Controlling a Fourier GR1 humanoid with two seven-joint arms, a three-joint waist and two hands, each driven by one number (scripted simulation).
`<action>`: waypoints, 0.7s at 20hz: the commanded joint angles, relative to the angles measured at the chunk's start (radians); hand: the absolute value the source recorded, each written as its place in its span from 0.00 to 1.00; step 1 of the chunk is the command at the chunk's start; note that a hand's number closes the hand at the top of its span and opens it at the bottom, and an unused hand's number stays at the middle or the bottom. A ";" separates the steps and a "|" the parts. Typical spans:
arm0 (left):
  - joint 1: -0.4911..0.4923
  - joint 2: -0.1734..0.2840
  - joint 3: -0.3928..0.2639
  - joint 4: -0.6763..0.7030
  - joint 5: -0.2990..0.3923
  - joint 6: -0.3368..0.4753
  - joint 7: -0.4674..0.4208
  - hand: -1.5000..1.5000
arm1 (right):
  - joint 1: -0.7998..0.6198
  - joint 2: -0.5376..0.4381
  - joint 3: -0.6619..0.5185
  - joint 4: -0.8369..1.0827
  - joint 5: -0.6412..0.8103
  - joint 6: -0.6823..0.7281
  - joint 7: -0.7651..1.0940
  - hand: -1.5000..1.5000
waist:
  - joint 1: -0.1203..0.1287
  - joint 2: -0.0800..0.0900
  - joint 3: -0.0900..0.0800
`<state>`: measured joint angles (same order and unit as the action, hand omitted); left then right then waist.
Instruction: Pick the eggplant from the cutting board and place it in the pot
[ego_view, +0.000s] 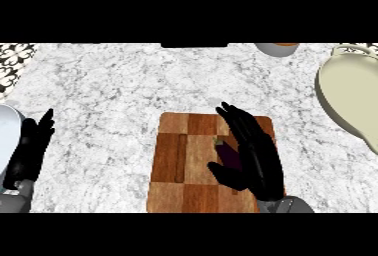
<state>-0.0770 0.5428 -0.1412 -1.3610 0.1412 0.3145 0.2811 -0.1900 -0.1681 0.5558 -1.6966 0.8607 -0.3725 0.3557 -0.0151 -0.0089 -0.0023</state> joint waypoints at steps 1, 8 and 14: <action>-0.016 0.036 0.025 -0.010 0.004 -0.015 0.038 0.50 | -0.006 -0.010 0.083 -0.054 0.186 0.181 0.233 0.00 | -0.001 -0.003 -0.002; -0.039 -0.002 -0.004 -0.023 -0.022 0.004 0.065 0.50 | -0.105 0.052 0.140 -0.169 0.209 0.679 0.571 0.00 | 0.004 0.002 -0.001; -0.041 -0.001 0.010 0.007 -0.032 -0.002 0.048 0.50 | -0.146 0.164 0.134 -0.148 0.053 0.981 0.795 0.00 | 0.014 0.007 0.000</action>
<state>-0.1059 0.5562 -0.1309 -1.3749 0.1219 0.3017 0.3274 -0.3165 -0.0643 0.6688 -1.8429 0.9871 0.4126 0.9603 -0.0027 -0.0053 -0.0032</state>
